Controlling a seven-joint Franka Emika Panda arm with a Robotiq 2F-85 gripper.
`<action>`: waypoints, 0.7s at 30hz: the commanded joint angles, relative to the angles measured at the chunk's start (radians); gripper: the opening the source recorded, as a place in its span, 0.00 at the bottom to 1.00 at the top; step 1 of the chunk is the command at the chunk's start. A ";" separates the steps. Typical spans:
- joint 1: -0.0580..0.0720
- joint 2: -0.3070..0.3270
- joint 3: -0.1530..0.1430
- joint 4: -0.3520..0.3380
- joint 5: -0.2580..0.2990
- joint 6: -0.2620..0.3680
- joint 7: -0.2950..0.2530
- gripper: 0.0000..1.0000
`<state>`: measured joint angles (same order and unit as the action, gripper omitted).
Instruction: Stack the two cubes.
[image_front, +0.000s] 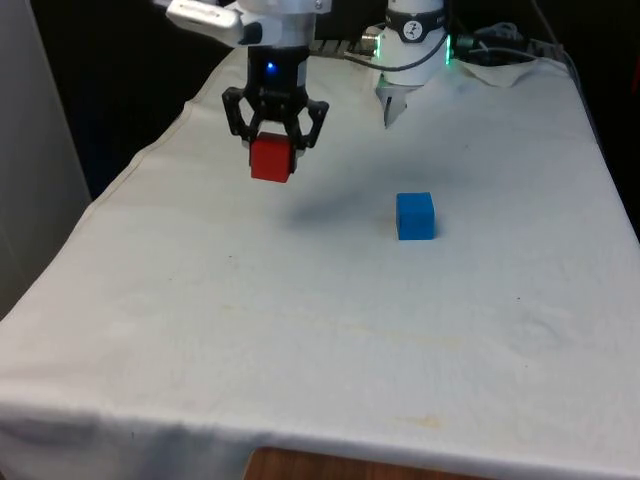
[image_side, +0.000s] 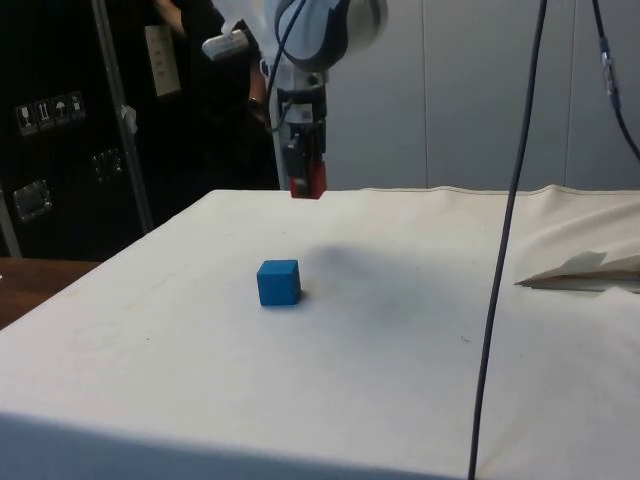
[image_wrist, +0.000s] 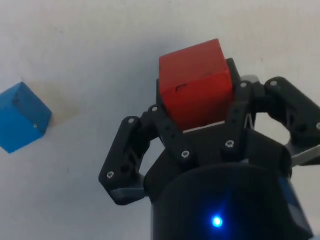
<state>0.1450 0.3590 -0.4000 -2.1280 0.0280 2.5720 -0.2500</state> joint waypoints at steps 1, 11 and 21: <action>0.012 -0.010 -0.009 -0.004 -0.020 -0.008 0.020 0.01; 0.011 -0.053 0.024 -0.006 -0.042 -0.040 0.056 0.01; 0.008 -0.076 0.070 -0.017 -0.035 -0.043 0.085 0.01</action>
<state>0.1460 0.2880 -0.3270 -2.1400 -0.0010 2.5300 -0.1760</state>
